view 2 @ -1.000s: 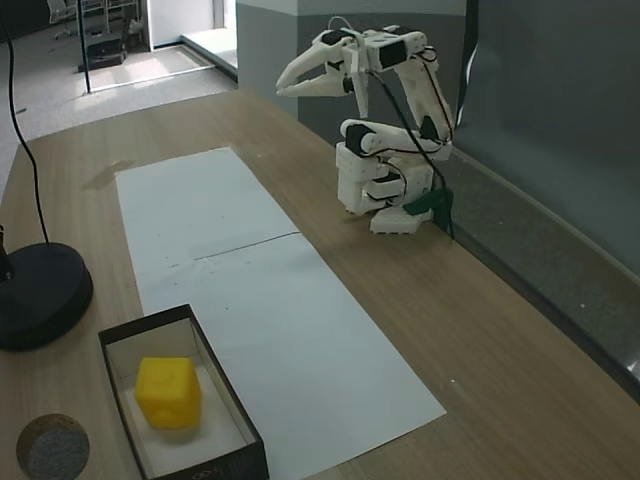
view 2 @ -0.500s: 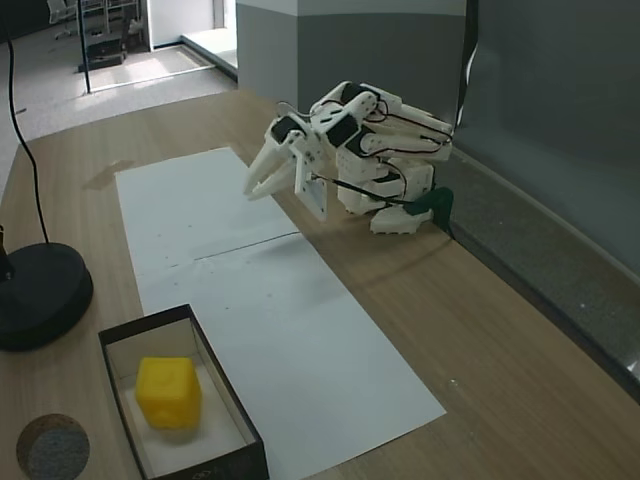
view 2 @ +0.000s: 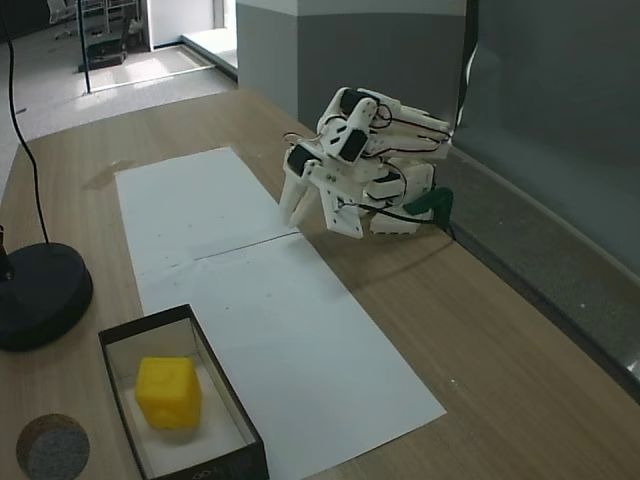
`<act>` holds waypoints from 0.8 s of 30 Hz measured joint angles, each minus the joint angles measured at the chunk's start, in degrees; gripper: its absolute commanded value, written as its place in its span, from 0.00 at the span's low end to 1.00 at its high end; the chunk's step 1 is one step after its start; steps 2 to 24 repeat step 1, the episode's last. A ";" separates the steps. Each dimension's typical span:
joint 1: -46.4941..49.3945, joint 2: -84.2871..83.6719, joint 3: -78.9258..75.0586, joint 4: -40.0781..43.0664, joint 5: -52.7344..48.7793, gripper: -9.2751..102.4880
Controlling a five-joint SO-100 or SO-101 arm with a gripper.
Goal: Grab a yellow square and put it in the box.
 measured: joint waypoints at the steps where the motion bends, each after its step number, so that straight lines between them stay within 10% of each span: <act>1: 0.00 0.00 0.00 0.18 0.00 0.08; 24: 0.00 0.00 0.00 0.18 0.00 0.08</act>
